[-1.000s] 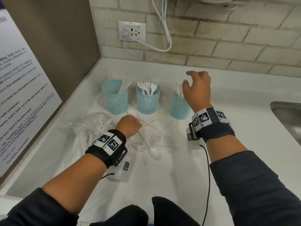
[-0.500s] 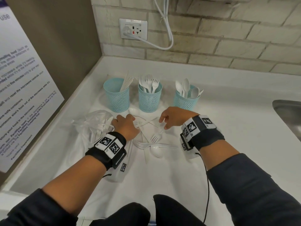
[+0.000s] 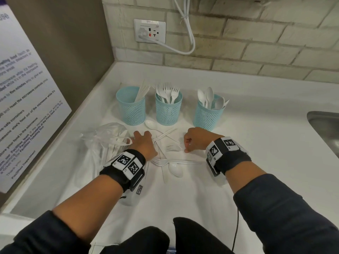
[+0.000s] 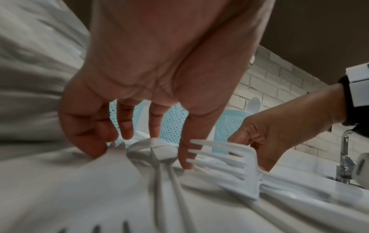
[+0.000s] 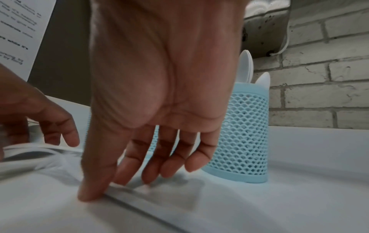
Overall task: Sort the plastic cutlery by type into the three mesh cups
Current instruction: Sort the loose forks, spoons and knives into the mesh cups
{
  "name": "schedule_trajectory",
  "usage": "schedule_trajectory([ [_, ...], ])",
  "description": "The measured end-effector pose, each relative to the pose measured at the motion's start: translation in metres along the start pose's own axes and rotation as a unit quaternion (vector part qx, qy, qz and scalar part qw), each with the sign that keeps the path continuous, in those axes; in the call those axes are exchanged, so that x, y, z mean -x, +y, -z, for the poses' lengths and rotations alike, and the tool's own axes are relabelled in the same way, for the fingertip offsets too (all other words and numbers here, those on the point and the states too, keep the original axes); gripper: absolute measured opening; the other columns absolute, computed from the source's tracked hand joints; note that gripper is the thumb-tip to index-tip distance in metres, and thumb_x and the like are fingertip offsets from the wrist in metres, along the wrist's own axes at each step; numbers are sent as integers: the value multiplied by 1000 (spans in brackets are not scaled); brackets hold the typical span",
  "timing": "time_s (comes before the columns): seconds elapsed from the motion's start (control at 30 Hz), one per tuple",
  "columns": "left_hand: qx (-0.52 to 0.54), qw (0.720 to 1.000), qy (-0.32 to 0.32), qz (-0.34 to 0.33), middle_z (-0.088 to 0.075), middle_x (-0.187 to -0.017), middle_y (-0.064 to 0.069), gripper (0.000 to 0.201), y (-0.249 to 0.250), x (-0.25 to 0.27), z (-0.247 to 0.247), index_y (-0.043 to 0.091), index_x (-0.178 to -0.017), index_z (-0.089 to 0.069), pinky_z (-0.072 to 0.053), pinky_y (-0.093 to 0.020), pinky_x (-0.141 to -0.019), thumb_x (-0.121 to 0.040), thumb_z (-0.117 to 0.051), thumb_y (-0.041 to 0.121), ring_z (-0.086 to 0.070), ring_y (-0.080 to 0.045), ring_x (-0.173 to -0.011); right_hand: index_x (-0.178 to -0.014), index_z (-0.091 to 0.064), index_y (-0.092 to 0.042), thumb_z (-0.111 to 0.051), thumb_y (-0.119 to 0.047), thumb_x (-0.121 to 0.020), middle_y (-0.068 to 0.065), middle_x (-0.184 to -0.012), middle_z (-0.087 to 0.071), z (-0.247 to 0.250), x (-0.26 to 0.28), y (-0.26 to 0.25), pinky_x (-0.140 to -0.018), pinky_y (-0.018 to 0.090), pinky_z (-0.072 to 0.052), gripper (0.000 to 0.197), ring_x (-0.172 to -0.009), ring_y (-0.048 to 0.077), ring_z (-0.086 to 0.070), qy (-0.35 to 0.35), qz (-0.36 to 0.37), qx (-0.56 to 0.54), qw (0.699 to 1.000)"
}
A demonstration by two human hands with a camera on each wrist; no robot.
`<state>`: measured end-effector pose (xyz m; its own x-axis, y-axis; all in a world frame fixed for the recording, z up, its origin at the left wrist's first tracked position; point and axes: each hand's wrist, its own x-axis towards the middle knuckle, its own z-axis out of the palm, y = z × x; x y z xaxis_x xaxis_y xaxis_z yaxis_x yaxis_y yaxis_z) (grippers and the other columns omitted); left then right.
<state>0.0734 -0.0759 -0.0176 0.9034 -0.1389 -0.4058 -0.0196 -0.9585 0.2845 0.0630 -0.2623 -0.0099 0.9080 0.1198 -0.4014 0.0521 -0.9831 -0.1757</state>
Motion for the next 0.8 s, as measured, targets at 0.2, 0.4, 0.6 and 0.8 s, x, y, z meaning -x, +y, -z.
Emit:
schedule_trajectory([
  [0.2,0,1000,-7,8,-23,-138,-15,65,0,-2,0,16,-140,-27,-39,-40,-99,-85,-63,21,-34,-34,-128,-86,-63,-8,-65,-21,-80,0,-84,-56,-2,1,-3,-69,26,-40,15,-77,17,-49,2,12,-10,1000],
  [0.4,8,1000,-21,20,-31,-136,-19,63,-1,-6,1,12,-138,-27,-40,-40,-99,-85,-60,19,-38,-34,-126,-76,-45,-14,-54,-21,-85,5,-78,-58,10,2,-10,-64,29,-42,15,-72,22,-54,62,17,-109,992],
  [0.6,59,998,-20,-17,-45,-136,-17,70,-2,-9,0,4,-141,-17,-41,-36,-98,-84,-57,8,-47,-31,-123,-104,-39,-9,-47,-17,-94,6,-80,-50,7,-10,-26,-68,30,-35,16,-74,24,-48,116,29,-162,980],
  [0.8,132,990,14,-41,-55,-120,-19,79,-4,-8,-1,8,-143,-4,-43,-34,-88,-83,-56,5,-55,-32,-110,-138,-33,-12,-55,-31,-90,17,-128,-40,-8,-32,-34,-93,37,-45,56,-111,33,-53,65,5,-6,998],
])
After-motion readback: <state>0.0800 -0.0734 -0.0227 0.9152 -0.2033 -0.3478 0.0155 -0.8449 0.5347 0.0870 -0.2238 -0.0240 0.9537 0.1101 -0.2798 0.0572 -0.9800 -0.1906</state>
